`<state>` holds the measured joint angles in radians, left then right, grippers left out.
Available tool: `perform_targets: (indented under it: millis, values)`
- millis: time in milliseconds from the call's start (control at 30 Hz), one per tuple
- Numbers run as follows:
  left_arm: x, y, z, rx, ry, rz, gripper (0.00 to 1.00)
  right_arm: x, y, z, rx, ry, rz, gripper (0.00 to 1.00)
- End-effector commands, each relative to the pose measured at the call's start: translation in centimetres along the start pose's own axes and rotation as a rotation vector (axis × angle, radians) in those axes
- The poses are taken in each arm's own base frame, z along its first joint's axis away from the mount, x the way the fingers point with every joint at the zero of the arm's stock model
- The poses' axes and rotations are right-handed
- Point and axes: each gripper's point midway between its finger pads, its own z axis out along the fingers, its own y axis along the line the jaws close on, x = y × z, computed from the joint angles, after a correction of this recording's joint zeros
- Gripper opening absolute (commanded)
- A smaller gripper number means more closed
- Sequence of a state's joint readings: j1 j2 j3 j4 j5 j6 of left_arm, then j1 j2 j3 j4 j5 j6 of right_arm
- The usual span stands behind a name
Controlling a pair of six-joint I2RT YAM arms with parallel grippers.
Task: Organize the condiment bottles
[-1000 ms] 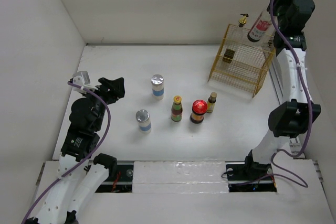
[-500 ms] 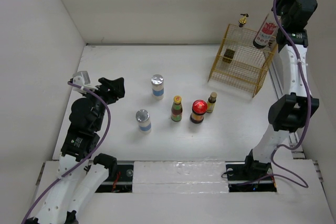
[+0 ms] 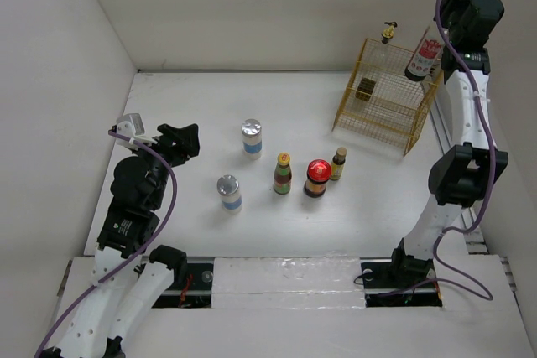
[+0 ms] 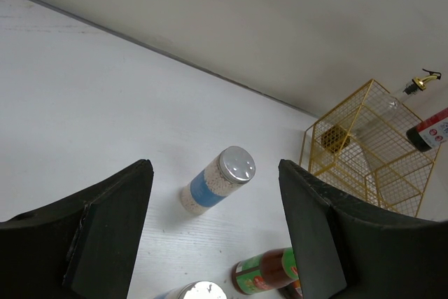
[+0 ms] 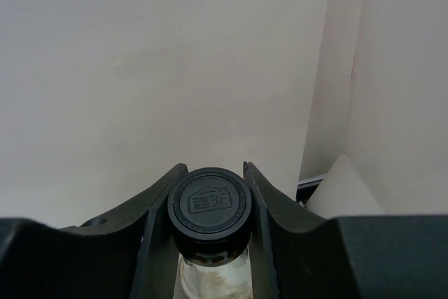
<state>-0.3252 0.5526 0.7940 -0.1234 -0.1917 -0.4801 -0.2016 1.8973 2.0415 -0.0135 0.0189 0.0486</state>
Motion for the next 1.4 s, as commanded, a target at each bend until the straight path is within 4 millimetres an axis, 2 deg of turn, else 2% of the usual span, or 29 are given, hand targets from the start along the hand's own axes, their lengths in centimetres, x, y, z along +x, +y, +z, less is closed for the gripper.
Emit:
perform_targets:
  millis: [0,167,233,433,500,533,667,733,833,933,967,1033,1067,1100,1133,1167,1200,1300,1367]
  values:
    - [-1.3,-0.6,0.1,0.021,-0.045,0.0,0.68,-5.7,0.1,-0.1,-0.011,-0.176,0.001,0.16]
    - [-1.0,-0.5,0.3,0.016,-0.036,0.003,0.68,-5.0,0.1,0.5,-0.01,-0.167,0.001,0.16]
    - [-1.0,-0.5,0.3,0.016,-0.036,0.003,0.68,-6.3,0.0,0.6,-0.001,-0.196,0.002,0.16]
    - [-1.0,-0.5,0.3,0.016,-0.036,0.003,0.68,-8.0,-0.4,0.5,0.027,-0.265,0.049,0.16]
    - [-1.1,-0.4,0.4,0.008,-0.04,0.003,0.68,-7.3,0.0,0.5,0.026,-0.264,0.062,0.16]
    - [-1.1,-0.4,0.4,0.008,-0.04,0.003,0.68,-8.1,-0.1,0.2,0.03,-0.298,0.076,0.16]
    - [-1.1,-0.4,0.4,0.008,-0.04,0.003,0.68,-7.6,-0.4,0.4,0.047,-0.309,0.101,0.16]
    - [-0.9,-0.3,0.6,0.003,-0.033,0.005,0.68,-8.3,-0.5,0.3,0.055,-0.329,0.104,0.16]
    - [-0.9,-0.3,0.6,0.003,-0.033,0.005,0.68,-8.3,-0.5,0.3,0.055,-0.33,0.104,0.17]
    - [-1.0,-0.2,0.6,-0.004,-0.037,0.005,0.68,-6.1,-0.7,0.9,0.059,-0.299,0.102,0.17]
    - [-1.0,-0.2,0.6,-0.004,-0.037,0.005,0.68,-4.2,-0.7,1.2,0.055,-0.259,0.098,0.17]
    - [-1.0,-0.2,0.6,-0.004,-0.037,0.005,0.68,-3.6,-0.7,0.8,0.054,-0.259,0.098,0.17]
    - [-1.0,-0.2,0.6,-0.004,-0.037,0.005,0.68,-1.3,-0.3,0.8,0.05,-0.217,0.098,0.17]
    - [-1.0,-0.2,0.6,-0.004,-0.037,0.005,0.68,-1.5,-0.1,0.4,0.04,-0.227,0.097,0.17]
    - [-0.9,-0.3,0.6,0.005,-0.032,0.005,0.68,-0.8,0.4,0.2,0.031,-0.216,0.099,0.17]
    - [-0.9,-0.3,0.6,0.005,-0.032,0.005,0.68,1.2,0.3,0.0,0.035,-0.179,0.097,0.17]
    - [-0.9,-0.3,0.6,0.005,-0.032,0.005,0.68,1.0,0.8,-0.4,0.024,-0.192,0.1,0.17]
    - [-1.1,-0.4,0.4,0.009,-0.04,0.003,0.68,3.7,1.2,-0.8,0.02,-0.147,0.098,0.18]
    - [-1.3,-0.6,0.1,0.023,-0.044,0.001,0.68,4.6,1.7,-0.9,0.013,-0.127,0.099,0.18]
